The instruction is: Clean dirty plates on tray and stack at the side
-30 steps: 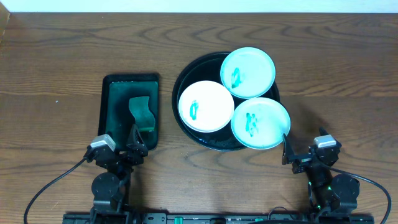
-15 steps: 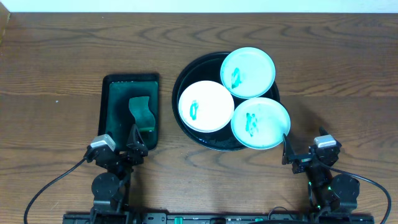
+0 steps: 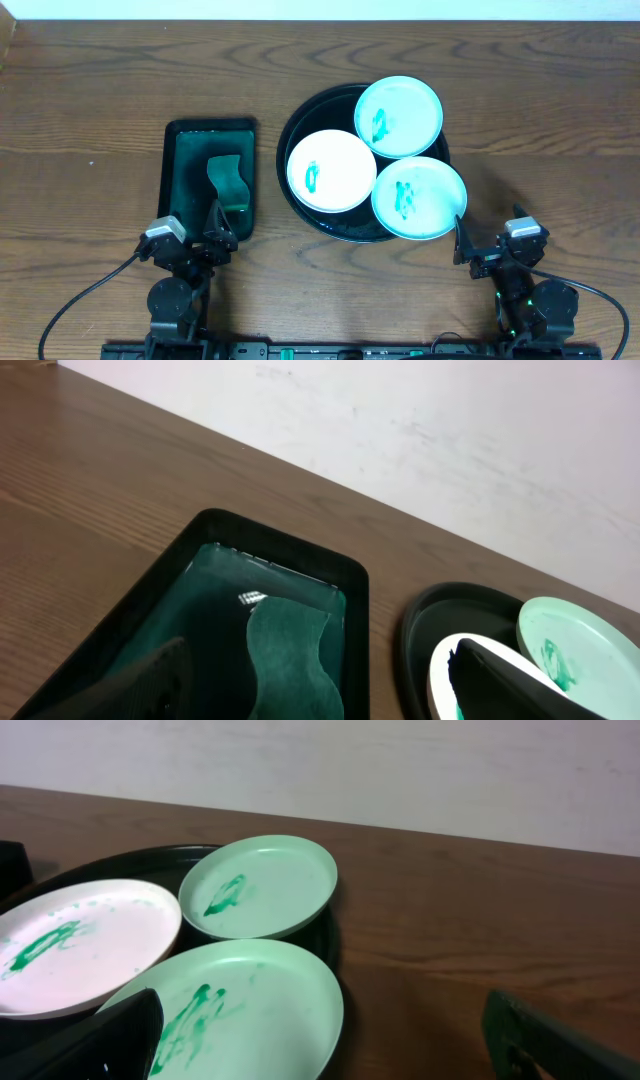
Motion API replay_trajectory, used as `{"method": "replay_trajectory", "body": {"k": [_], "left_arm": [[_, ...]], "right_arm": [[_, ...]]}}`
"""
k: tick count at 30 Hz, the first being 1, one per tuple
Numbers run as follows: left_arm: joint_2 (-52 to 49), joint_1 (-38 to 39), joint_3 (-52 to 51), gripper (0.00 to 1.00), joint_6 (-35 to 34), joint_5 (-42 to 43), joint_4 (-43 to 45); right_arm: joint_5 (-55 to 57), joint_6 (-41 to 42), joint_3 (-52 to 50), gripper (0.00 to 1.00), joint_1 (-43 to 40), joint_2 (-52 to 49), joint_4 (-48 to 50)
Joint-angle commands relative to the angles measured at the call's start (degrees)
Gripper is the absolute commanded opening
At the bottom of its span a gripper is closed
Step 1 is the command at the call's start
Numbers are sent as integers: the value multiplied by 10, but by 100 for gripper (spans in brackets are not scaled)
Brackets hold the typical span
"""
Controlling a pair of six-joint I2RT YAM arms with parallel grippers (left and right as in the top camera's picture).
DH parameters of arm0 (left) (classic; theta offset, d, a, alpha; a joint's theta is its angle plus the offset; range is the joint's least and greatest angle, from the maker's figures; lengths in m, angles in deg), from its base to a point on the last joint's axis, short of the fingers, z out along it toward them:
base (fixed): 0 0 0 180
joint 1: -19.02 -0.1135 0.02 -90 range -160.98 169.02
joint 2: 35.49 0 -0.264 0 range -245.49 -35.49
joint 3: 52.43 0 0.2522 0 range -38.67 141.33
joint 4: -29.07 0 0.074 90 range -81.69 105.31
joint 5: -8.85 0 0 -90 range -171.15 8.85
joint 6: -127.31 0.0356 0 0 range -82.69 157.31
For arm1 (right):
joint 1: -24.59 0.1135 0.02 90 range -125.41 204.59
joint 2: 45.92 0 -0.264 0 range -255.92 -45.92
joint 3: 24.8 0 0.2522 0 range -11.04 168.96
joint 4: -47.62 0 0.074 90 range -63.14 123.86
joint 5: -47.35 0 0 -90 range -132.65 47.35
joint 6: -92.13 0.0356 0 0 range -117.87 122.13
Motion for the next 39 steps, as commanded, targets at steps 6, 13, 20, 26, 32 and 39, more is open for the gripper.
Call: {"method": "replay_trajectory", "body": {"k": [6,13,20,26,32,39], "left_arm": [[4,-2,-18,83,8,3,-6],[4,-2,-18,82,8,4,-5],[4,-2,-16,82,26,40,-4],[-1,-2,22,82,102,68,-2],[-102,-2,121,82,155,65,-48],[-399,-2,351,82,136,68,-178]], "right_arm": [[-1,-9,-2,99,-5,3,-1],[0,-9,-2,99,-5,3,-1],[0,-9,-2,99,-5,3,-1],[-1,-9,-2,99,-5,3,-1],[-1,-9,-2,99,-5,3,-1],[-1,-9,-2,99,-5,3,-1]]}}
